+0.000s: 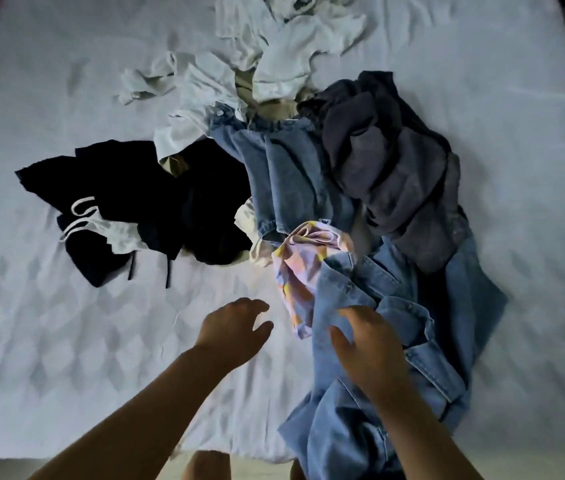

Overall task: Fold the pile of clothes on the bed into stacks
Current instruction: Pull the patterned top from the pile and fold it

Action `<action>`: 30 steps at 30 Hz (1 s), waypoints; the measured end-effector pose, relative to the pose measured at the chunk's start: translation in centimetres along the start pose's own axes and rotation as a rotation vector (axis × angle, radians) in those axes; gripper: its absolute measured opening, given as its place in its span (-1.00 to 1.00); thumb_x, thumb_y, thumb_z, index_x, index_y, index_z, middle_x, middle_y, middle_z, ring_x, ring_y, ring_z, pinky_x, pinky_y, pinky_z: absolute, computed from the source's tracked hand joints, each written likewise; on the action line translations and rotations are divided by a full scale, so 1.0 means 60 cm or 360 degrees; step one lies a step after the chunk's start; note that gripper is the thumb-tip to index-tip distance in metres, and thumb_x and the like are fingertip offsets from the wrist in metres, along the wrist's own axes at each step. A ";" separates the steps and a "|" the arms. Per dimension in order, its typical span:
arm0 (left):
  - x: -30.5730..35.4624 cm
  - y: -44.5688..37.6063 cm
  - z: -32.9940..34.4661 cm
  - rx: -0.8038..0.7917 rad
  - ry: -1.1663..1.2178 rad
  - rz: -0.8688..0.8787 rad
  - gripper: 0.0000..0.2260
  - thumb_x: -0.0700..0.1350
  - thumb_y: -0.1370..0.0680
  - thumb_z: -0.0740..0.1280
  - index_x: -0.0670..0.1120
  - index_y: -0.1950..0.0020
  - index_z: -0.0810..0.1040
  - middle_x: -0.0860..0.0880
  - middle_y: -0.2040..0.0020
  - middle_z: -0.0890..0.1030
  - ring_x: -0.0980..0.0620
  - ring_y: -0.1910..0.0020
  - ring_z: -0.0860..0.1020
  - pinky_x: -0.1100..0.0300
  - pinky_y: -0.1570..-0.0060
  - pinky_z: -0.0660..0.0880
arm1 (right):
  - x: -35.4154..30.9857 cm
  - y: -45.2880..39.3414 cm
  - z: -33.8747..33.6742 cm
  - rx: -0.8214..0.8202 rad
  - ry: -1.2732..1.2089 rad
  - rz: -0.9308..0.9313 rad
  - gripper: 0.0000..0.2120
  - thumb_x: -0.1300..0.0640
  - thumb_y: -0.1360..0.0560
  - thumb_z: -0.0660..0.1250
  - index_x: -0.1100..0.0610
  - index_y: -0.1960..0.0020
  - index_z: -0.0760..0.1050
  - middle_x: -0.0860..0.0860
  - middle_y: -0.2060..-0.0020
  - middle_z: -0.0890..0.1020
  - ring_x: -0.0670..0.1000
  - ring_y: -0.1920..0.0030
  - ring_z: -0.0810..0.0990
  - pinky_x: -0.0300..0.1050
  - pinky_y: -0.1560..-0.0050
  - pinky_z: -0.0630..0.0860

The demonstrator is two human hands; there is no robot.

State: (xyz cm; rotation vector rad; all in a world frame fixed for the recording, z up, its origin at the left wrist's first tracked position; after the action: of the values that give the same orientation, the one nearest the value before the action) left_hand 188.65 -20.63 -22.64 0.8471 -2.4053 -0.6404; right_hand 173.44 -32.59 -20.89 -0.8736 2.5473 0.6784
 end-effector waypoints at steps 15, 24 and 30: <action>0.110 -0.230 -0.003 0.0735 -0.0072 0.0603 -0.61 0.03 -0.38 0.23 -0.05 -0.14 0.60 -0.12 -0.25 0.52 -0.19 -0.15 0.45 -0.04 -0.02 0.46 | 0.088 -0.088 0.056 0.0263 -0.0043 0.0216 -0.61 -0.03 -0.39 0.17 0.22 0.01 0.56 0.13 0.11 0.62 0.20 0.09 0.61 0.05 0.13 0.58; 0.069 -0.260 0.088 0.0091 -0.0021 0.0223 -0.51 -0.20 -0.51 0.26 0.03 -0.42 0.29 -0.09 -0.21 0.50 -0.16 -0.14 0.51 0.05 -0.03 0.44 | 0.110 -0.081 0.035 0.0376 -0.0027 0.0221 -0.68 0.07 -0.32 0.32 0.26 0.03 0.57 0.16 0.11 0.62 0.23 0.08 0.60 0.07 0.08 0.58; 0.013 -0.180 0.076 -0.0047 0.0538 0.0089 -0.54 -0.17 -0.42 0.33 0.05 -0.31 0.44 -0.09 -0.04 0.61 -0.17 -0.01 0.55 0.05 0.03 0.50 | 0.082 -0.069 0.036 0.0262 -0.0028 0.0198 -0.61 0.05 -0.31 0.29 0.26 -0.04 0.56 0.17 0.04 0.61 0.24 0.01 0.58 0.09 0.02 0.52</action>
State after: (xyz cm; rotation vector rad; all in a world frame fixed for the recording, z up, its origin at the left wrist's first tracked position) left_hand 190.07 -27.46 -32.06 0.8018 -2.1015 -0.4678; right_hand 172.87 -36.58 -26.33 -0.6564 2.6147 0.4998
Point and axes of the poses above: each hand's wrist, its own y-axis away from the middle knuckle, its own z-axis out of the palm, x = y × z, the point moved 10 cm from there along -y, towards the middle knuckle
